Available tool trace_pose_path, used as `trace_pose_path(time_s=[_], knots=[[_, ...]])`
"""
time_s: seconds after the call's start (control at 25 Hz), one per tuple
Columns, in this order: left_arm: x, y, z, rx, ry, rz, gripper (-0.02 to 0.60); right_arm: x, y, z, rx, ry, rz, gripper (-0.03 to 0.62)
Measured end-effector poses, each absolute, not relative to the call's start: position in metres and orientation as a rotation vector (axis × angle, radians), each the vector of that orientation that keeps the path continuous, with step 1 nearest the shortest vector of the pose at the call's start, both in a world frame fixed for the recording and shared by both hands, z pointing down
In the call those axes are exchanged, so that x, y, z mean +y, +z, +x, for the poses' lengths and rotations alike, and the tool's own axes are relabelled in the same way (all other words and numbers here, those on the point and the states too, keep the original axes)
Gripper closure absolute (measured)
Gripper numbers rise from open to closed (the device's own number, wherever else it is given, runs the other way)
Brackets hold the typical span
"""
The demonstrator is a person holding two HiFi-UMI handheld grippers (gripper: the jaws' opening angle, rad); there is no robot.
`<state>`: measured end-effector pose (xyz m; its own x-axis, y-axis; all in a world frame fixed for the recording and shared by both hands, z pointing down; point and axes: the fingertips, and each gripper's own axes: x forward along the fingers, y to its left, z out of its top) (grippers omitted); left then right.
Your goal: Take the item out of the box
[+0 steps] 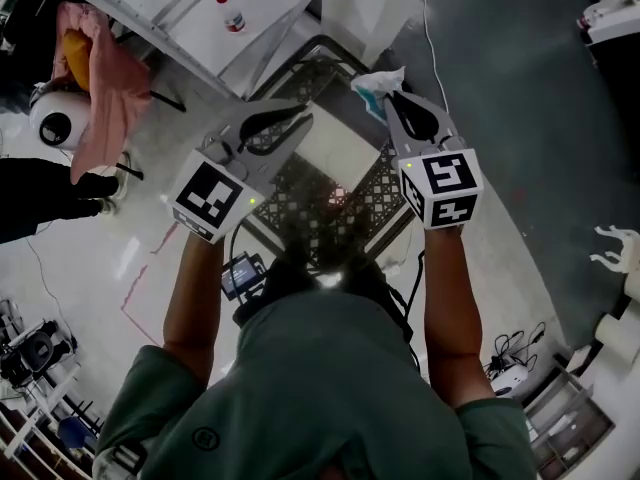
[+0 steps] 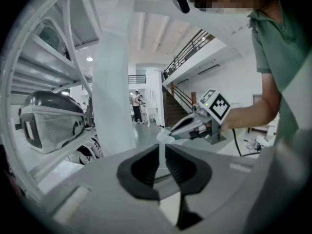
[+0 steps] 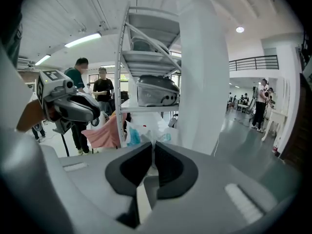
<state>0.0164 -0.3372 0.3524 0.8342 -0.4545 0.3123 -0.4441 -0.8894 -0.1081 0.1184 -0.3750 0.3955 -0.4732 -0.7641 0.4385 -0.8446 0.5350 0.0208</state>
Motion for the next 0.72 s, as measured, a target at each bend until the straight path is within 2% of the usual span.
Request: trace_pose_path(time_s=[0.72], knots=[[-0.328,0.292,0.008,0.711,-0.387,-2.913,0.543,-0.341,0.294,0.115,-2.521,0.155,1.373,0.572]])
